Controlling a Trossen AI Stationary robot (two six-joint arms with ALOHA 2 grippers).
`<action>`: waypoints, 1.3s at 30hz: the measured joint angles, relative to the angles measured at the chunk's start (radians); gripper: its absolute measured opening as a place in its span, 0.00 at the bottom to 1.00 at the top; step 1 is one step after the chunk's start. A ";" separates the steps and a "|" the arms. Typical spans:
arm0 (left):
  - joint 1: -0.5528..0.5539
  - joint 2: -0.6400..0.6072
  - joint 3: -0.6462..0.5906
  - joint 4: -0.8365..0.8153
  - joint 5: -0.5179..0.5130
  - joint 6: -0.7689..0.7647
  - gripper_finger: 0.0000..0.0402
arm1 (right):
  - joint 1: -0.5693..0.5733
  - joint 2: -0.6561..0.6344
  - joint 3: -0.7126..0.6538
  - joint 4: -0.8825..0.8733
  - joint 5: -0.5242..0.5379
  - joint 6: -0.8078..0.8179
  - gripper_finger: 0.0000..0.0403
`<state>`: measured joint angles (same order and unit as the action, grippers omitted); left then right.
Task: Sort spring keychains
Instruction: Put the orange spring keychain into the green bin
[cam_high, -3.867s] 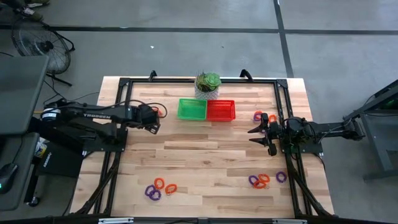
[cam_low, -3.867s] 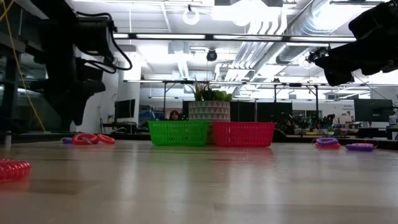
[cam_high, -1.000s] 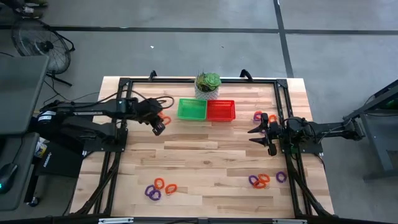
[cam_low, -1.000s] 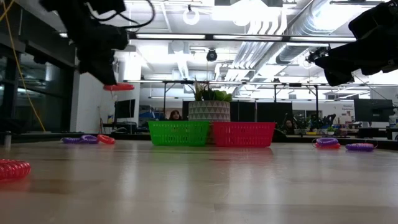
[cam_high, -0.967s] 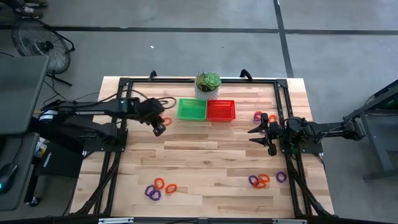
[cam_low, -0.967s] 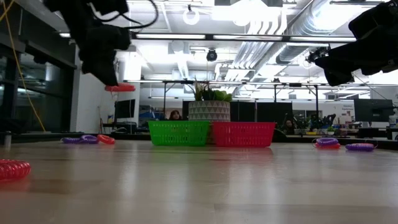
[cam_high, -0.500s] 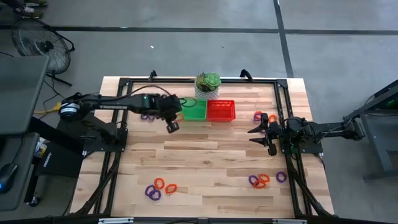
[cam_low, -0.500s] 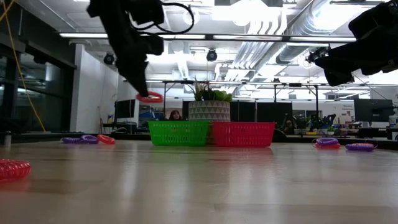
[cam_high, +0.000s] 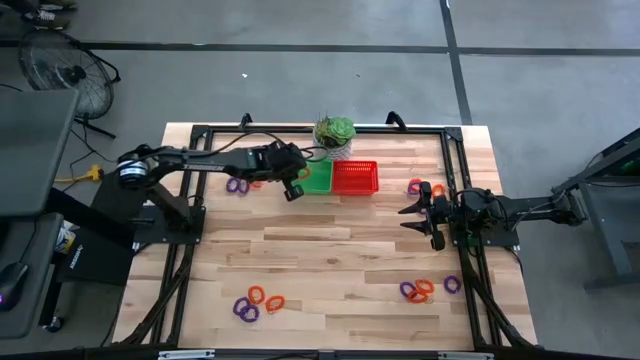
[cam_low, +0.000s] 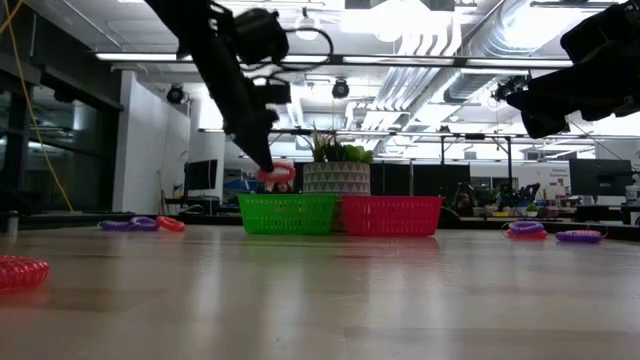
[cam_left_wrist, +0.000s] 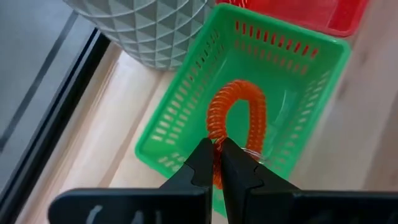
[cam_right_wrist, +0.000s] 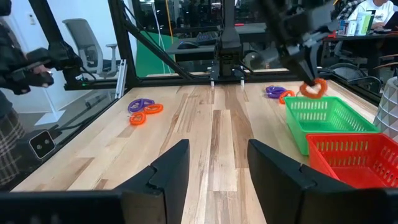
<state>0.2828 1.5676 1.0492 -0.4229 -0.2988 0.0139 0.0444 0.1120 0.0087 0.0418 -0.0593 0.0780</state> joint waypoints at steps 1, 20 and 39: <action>0.000 0.014 0.000 0.002 -0.001 0.012 0.01 | 0.000 0.000 0.000 0.000 0.000 0.000 0.39; -0.001 0.087 0.000 0.052 -0.029 0.095 0.27 | 0.000 0.000 0.000 0.000 0.000 0.000 0.39; -0.001 -0.058 0.000 -0.215 -0.051 -0.131 0.35 | 0.000 0.000 0.000 0.000 0.000 0.000 0.39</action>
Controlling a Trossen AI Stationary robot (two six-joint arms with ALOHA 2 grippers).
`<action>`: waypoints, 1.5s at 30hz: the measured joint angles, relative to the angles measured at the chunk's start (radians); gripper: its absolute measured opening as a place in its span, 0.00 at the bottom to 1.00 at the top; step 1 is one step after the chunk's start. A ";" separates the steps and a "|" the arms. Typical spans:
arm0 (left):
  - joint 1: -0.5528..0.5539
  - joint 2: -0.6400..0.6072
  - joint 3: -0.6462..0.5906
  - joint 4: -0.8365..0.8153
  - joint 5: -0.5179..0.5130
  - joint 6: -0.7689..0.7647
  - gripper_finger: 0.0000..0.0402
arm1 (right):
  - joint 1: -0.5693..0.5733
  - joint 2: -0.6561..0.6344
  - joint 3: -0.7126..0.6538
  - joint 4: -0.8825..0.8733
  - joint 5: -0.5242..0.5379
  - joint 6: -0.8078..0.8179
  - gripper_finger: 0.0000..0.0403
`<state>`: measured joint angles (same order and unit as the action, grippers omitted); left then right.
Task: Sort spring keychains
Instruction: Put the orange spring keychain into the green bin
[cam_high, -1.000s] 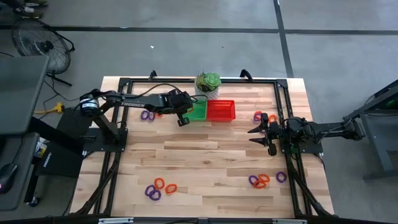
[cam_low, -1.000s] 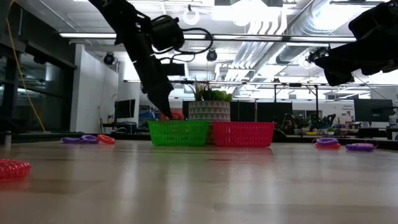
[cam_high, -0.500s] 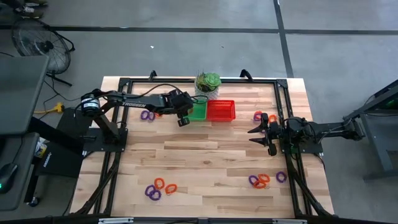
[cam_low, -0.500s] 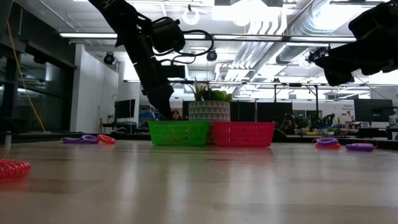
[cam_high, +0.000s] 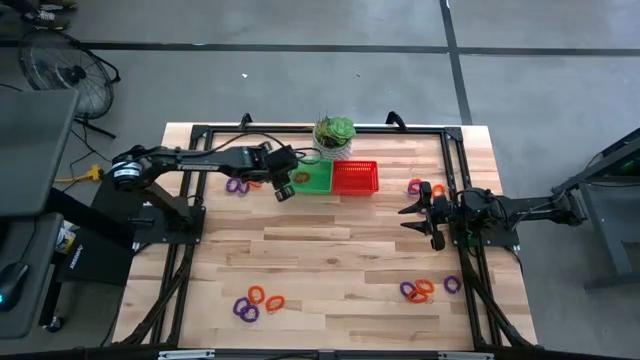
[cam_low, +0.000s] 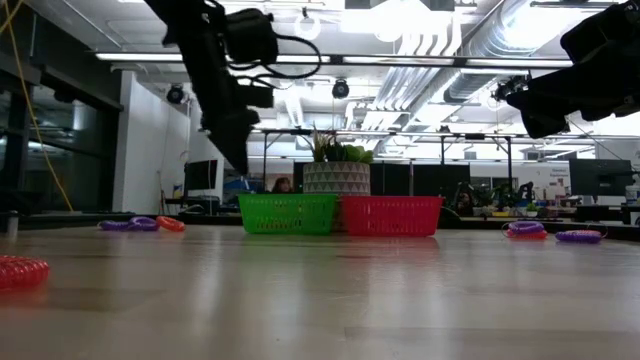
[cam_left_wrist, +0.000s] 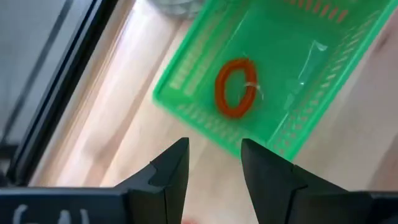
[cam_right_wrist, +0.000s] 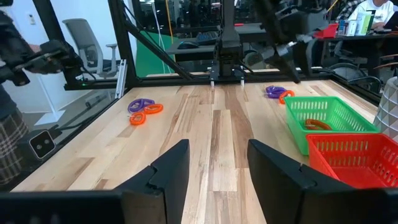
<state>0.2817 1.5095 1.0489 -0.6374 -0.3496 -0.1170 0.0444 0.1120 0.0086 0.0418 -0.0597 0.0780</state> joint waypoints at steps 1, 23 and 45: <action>0.001 -0.010 0.000 -0.032 0.000 -0.027 0.35 | 0.000 0.000 0.000 0.000 0.000 0.000 0.39; 0.131 -0.054 -0.076 -0.317 0.177 0.009 0.36 | 0.000 0.000 0.000 0.000 0.000 0.000 0.40; 0.219 0.004 -0.078 -0.267 0.096 0.946 0.36 | 0.000 0.000 0.000 0.000 0.000 0.000 0.40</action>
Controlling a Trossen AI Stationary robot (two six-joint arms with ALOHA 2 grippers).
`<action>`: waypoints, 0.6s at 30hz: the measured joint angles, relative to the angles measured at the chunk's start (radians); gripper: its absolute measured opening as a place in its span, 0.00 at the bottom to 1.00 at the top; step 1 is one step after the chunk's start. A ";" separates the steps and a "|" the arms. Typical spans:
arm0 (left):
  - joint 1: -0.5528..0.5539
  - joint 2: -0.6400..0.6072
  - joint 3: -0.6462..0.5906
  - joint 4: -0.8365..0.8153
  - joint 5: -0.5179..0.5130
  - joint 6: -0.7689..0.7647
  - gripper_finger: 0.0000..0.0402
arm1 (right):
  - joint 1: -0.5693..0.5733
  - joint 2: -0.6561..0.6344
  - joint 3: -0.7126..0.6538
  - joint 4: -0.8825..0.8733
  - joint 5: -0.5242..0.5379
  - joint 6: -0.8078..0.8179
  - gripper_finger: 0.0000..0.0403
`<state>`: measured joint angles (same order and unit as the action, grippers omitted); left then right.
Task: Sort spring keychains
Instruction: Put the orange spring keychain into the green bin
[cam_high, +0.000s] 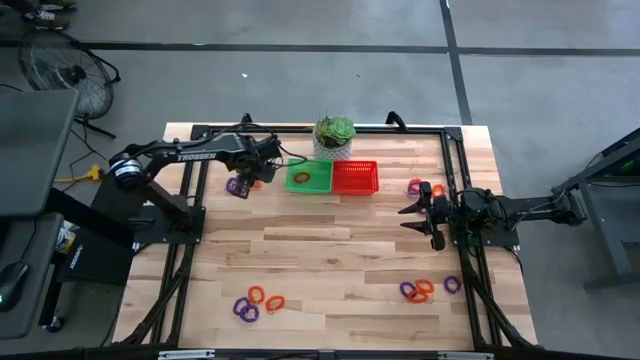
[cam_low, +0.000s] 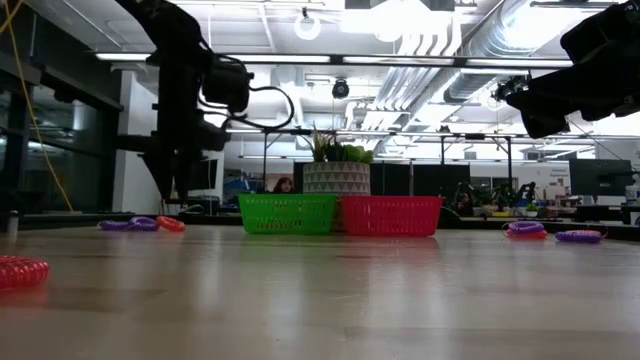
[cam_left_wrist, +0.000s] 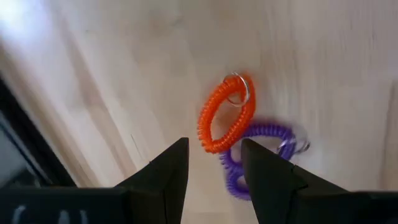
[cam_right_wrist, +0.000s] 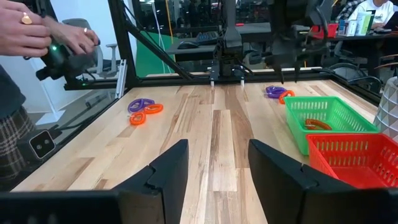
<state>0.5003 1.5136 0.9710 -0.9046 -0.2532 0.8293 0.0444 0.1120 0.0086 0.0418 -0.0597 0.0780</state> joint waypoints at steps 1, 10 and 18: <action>0.000 0.005 0.000 0.005 -0.002 0.033 0.36 | 0.000 0.000 0.000 0.000 0.000 0.000 0.40; 0.027 0.042 0.000 0.062 0.052 0.156 0.36 | 0.000 0.000 0.000 0.000 0.000 0.000 0.39; 0.043 0.076 0.000 0.087 0.057 0.227 0.36 | 0.000 0.000 0.000 0.000 0.000 0.000 0.40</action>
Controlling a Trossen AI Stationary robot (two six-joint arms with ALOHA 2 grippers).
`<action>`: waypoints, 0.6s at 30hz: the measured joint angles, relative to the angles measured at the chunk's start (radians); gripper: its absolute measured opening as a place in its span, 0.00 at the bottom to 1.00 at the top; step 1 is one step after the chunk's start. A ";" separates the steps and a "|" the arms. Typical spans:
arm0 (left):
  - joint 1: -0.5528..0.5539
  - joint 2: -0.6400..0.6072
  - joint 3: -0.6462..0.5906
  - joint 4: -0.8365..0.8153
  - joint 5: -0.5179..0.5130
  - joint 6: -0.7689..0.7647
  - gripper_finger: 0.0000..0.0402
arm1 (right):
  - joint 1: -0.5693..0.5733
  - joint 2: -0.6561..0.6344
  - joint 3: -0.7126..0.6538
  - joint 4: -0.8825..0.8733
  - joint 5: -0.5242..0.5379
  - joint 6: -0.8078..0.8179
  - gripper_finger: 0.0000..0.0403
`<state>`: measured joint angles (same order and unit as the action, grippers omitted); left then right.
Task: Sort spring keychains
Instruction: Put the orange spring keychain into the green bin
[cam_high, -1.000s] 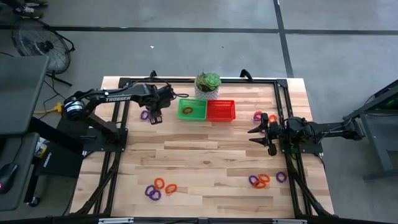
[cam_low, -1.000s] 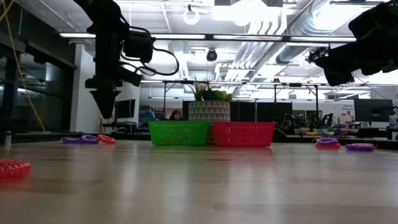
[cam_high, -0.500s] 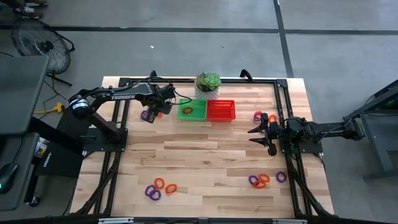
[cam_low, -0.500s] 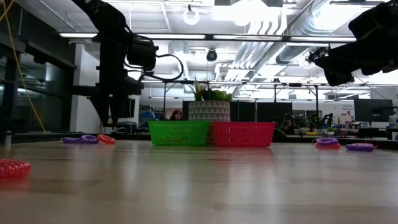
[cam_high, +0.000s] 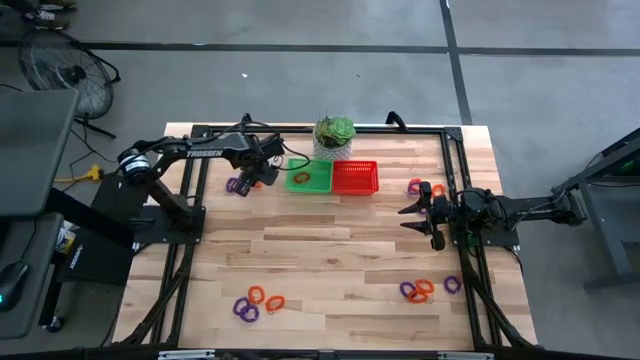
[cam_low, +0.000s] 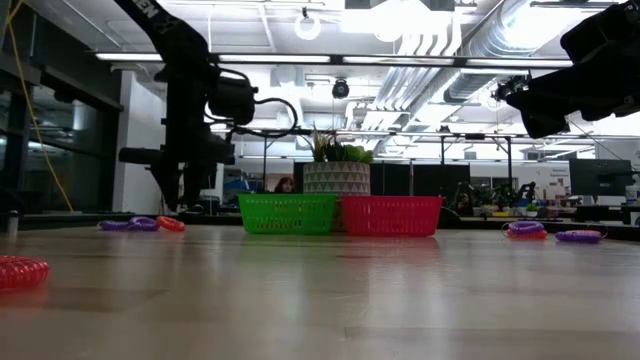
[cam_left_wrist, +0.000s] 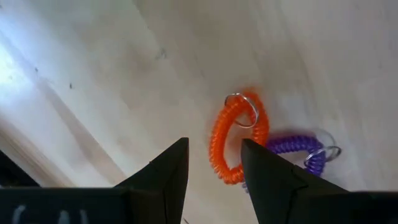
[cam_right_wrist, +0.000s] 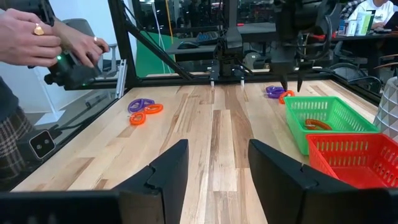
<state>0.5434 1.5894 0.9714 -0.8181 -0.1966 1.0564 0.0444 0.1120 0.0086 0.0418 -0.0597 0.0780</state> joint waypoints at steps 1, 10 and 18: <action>0.001 0.000 0.000 0.000 -0.001 0.009 0.36 | 0.000 0.000 0.000 0.000 0.000 0.000 0.40; 0.031 0.022 0.001 0.015 -0.002 0.063 0.36 | 0.000 0.000 0.000 0.000 0.000 0.000 0.39; 0.042 0.042 0.001 0.027 0.006 0.074 0.36 | 0.000 0.000 0.000 0.000 0.000 0.000 0.40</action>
<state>0.5854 1.6319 0.9722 -0.7914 -0.1902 1.1305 0.0444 0.1120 0.0089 0.0418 -0.0596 0.0780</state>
